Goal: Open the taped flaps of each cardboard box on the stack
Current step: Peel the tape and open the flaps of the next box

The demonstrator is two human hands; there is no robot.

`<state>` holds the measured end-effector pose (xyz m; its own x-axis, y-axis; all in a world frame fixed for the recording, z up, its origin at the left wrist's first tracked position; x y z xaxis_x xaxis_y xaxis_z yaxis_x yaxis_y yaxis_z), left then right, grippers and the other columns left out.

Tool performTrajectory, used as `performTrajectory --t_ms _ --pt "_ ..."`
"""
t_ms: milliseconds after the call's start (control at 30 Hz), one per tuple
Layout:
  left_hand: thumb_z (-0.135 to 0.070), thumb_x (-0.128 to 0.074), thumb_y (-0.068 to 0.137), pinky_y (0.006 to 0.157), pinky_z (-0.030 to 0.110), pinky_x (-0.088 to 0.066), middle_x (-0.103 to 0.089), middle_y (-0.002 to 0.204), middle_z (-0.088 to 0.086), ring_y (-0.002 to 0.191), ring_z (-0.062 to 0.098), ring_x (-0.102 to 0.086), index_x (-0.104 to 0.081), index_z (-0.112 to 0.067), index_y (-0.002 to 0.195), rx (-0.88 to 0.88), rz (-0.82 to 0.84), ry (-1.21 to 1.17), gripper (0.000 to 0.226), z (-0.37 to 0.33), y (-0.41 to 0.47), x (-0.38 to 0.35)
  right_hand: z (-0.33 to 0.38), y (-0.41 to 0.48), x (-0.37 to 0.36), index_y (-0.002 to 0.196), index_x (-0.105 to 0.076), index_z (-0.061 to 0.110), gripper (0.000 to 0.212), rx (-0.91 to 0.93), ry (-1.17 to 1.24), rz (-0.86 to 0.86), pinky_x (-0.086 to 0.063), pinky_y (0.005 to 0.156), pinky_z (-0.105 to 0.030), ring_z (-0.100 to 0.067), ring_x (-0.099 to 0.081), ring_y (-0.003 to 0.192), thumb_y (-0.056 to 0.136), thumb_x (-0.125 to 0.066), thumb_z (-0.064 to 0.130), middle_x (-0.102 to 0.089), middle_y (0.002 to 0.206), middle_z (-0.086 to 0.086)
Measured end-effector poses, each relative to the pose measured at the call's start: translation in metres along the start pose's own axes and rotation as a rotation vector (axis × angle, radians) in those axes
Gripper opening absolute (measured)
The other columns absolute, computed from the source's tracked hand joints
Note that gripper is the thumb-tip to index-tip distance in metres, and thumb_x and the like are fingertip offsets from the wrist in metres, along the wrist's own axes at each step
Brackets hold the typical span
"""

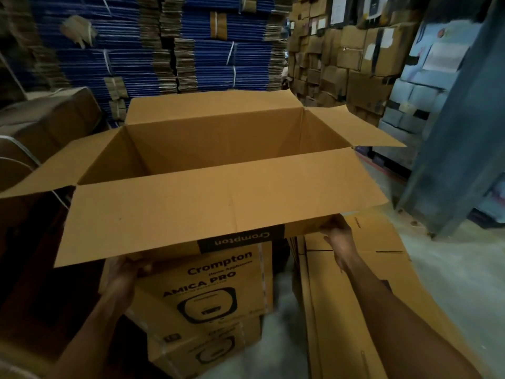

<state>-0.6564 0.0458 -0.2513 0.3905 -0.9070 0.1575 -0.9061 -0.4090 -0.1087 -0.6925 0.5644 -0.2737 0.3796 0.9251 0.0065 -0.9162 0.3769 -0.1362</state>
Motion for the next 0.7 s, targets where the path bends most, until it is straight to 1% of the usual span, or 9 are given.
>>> performTrajectory --t_ms 67,100,167,233,267,333,400,567,700 --pt "0.019 -0.057 0.082 0.088 0.066 -0.048 -0.063 0.078 0.019 0.082 0.037 -0.060 -0.071 -0.021 0.079 -0.013 0.040 0.058 0.043 0.000 0.002 0.000 0.000 0.002 -0.004 0.140 -0.054 0.012 0.060 0.008 -0.032 0.027 -0.045 0.098 -0.041 -0.028 -0.056 0.124 0.084 -0.073 0.006 -0.064 0.133 -0.008" --pt "0.019 -0.060 0.079 0.089 0.068 -0.048 -0.064 0.083 0.021 0.084 0.038 -0.061 -0.070 -0.022 0.084 -0.006 0.071 0.043 0.043 -0.001 0.001 0.000 0.003 0.003 -0.004 0.142 -0.052 0.011 0.063 0.016 -0.037 0.032 -0.044 0.096 -0.038 -0.028 -0.057 0.124 0.084 -0.075 0.005 -0.064 0.134 -0.009" --pt "0.008 -0.070 0.074 0.092 0.068 -0.052 -0.065 0.108 0.019 0.101 0.042 -0.064 -0.061 -0.018 0.113 0.031 0.062 0.008 0.048 0.001 0.004 0.002 0.008 0.010 -0.004 0.142 -0.051 0.012 0.063 0.039 -0.057 0.041 -0.046 0.096 -0.036 -0.026 -0.058 0.122 0.086 -0.076 0.003 -0.065 0.132 -0.007" --pt "-0.009 -0.079 0.069 0.096 0.058 -0.053 -0.058 0.131 0.011 0.116 0.035 -0.062 -0.042 -0.017 0.137 0.078 0.004 -0.051 0.078 -0.003 0.003 0.009 0.021 0.014 -0.005 0.144 -0.047 0.016 0.068 0.084 -0.060 0.043 -0.048 0.101 -0.038 -0.023 -0.060 0.121 0.085 -0.079 0.007 -0.066 0.128 0.000" --pt "-0.013 -0.080 0.073 0.099 0.052 -0.051 -0.054 0.134 0.007 0.120 0.030 -0.058 -0.035 -0.019 0.142 0.071 -0.021 -0.077 0.082 -0.013 0.000 0.011 0.029 0.016 -0.006 0.144 -0.046 0.018 0.069 0.110 -0.039 0.041 -0.049 0.101 -0.036 -0.022 -0.060 0.119 0.085 -0.080 0.008 -0.066 0.124 0.003" --pt "-0.007 -0.072 0.086 0.100 0.043 -0.044 -0.050 0.132 0.004 0.123 0.025 -0.051 -0.032 -0.018 0.140 0.026 -0.053 -0.102 0.068 -0.038 -0.004 0.013 0.049 0.019 -0.008 0.143 -0.043 0.021 0.070 0.157 0.005 0.042 -0.051 0.095 -0.031 -0.019 -0.061 0.116 0.085 -0.081 0.010 -0.064 0.123 0.006" --pt "-0.001 -0.066 0.090 0.099 0.045 -0.046 -0.050 0.122 0.000 0.118 0.022 -0.052 -0.033 -0.017 0.130 -0.064 -0.065 -0.134 0.055 -0.064 0.001 0.019 0.073 0.023 -0.012 0.145 -0.043 0.023 0.075 0.208 0.037 0.044 -0.052 0.101 -0.038 -0.018 -0.060 0.119 0.082 -0.084 0.021 -0.062 0.131 0.003" --pt "0.000 -0.067 0.090 0.088 0.032 -0.047 -0.053 0.126 -0.004 0.114 0.011 -0.054 -0.035 -0.020 0.126 -0.234 -0.030 -0.190 0.052 -0.137 -0.001 0.042 0.136 0.032 -0.023 0.143 -0.049 0.041 0.089 0.313 0.006 0.046 -0.046 0.107 -0.054 -0.019 -0.054 0.128 0.066 -0.082 0.070 -0.060 0.138 0.009" --pt "-0.001 -0.068 0.091 0.082 0.029 -0.048 -0.050 0.122 -0.010 0.109 0.007 -0.053 -0.031 -0.019 0.128 -0.297 -0.048 -0.215 0.055 -0.165 -0.008 0.051 0.168 0.033 -0.038 0.139 -0.054 0.043 0.070 0.376 0.021 0.082 -0.049 0.105 -0.053 -0.014 -0.058 0.122 0.076 -0.082 0.055 -0.064 0.132 0.013"
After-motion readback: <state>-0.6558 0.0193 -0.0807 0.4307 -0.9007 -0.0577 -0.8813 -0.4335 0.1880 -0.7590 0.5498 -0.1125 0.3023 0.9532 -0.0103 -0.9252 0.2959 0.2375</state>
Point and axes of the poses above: each hand's wrist, its own y-axis towards the middle knuckle, its own x-axis out of the back of the hand, z = x × y, the point moved 7 cm from there along y, towards the middle knuckle
